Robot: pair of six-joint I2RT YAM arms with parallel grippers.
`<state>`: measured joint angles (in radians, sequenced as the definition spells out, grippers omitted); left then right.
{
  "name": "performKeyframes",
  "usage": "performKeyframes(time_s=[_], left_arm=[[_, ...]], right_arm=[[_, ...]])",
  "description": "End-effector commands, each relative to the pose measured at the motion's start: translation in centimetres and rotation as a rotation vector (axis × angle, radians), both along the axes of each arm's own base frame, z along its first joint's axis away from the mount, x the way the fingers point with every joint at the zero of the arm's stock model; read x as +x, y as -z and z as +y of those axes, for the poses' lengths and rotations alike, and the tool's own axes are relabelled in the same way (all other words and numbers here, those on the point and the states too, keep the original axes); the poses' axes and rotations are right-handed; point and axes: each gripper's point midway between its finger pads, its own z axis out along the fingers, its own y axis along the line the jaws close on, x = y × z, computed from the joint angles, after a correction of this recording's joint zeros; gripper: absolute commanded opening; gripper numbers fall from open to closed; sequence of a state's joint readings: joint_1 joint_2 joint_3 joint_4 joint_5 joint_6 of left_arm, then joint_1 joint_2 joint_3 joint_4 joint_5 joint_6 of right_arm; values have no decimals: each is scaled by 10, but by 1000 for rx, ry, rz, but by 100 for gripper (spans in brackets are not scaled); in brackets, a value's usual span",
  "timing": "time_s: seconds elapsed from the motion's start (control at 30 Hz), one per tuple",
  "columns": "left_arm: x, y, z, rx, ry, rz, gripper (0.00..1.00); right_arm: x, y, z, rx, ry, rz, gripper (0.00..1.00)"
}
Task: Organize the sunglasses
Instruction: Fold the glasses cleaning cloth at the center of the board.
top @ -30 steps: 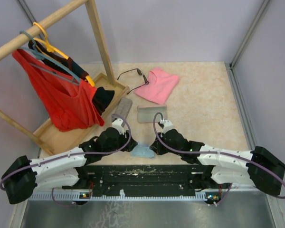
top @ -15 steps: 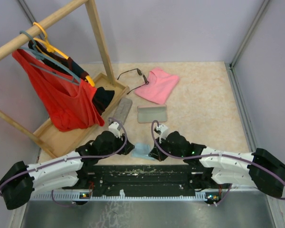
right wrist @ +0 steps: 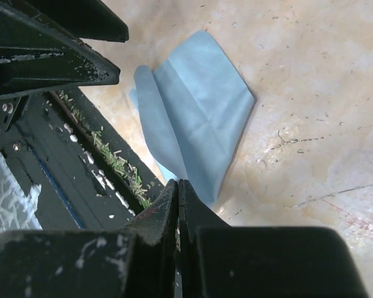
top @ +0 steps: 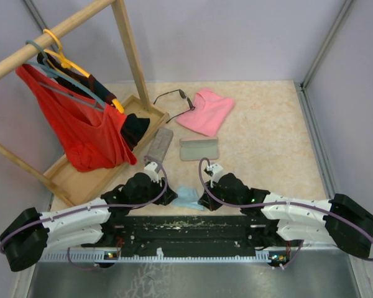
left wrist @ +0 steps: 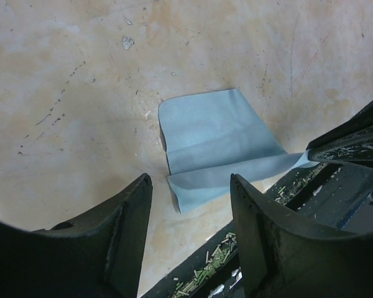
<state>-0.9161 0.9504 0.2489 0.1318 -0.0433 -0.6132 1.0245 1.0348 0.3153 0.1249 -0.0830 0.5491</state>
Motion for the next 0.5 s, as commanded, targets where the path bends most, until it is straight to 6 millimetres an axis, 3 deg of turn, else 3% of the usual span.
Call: performKeyframes(time_s=[0.0, 0.23, 0.47], left_arm=[[0, -5, -6, -39, 21, -18, 60], [-2, -3, -9, -40, 38, -3, 56], [13, -12, 1, -14, -11, -104, 61]], right_arm=[[14, -15, 4, 46, 60, -37, 0], [15, -15, 4, 50, 79, -31, 0], [18, -19, 4, 58, 104, -28, 0]])
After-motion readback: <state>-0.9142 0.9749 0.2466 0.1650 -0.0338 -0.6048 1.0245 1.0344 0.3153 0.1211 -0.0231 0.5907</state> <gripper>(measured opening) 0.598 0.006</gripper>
